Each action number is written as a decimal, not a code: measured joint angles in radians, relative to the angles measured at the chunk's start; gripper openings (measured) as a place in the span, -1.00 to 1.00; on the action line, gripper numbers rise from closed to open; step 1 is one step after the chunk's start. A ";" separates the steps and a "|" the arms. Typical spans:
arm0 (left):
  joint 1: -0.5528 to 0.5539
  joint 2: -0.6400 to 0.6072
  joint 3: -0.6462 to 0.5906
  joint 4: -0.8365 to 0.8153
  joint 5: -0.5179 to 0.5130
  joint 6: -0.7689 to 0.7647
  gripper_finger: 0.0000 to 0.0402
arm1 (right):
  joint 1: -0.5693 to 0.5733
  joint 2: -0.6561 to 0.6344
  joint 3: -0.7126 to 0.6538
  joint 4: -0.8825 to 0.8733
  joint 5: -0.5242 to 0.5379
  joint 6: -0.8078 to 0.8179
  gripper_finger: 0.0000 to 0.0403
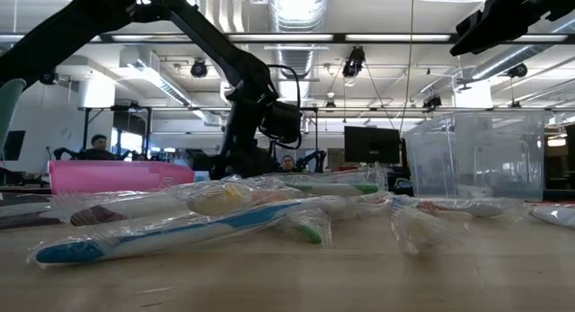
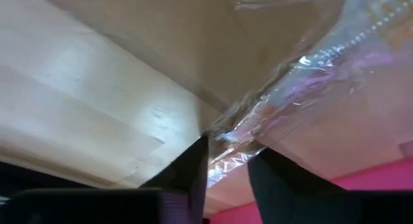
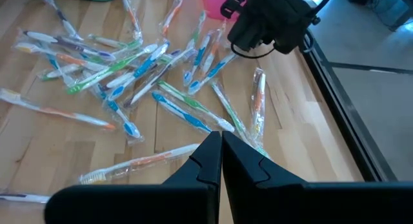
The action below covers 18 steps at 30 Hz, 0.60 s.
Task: Pick & Place Toothbrushes
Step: Put the orange toothbrush into the pink bin
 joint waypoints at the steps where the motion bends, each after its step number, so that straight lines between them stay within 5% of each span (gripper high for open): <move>1: -0.001 -0.001 0.000 0.009 -0.002 -0.004 -0.59 | 0.000 0.000 0.000 0.000 0.000 0.000 -0.96; 7: -0.015 -0.022 0.000 0.017 -0.044 -0.039 -0.96 | 0.000 0.000 0.000 0.000 0.000 0.000 -0.96; 18: -0.092 -0.243 0.000 -0.025 -0.106 -0.160 -0.99 | 0.000 0.000 0.000 0.000 0.000 0.000 -0.96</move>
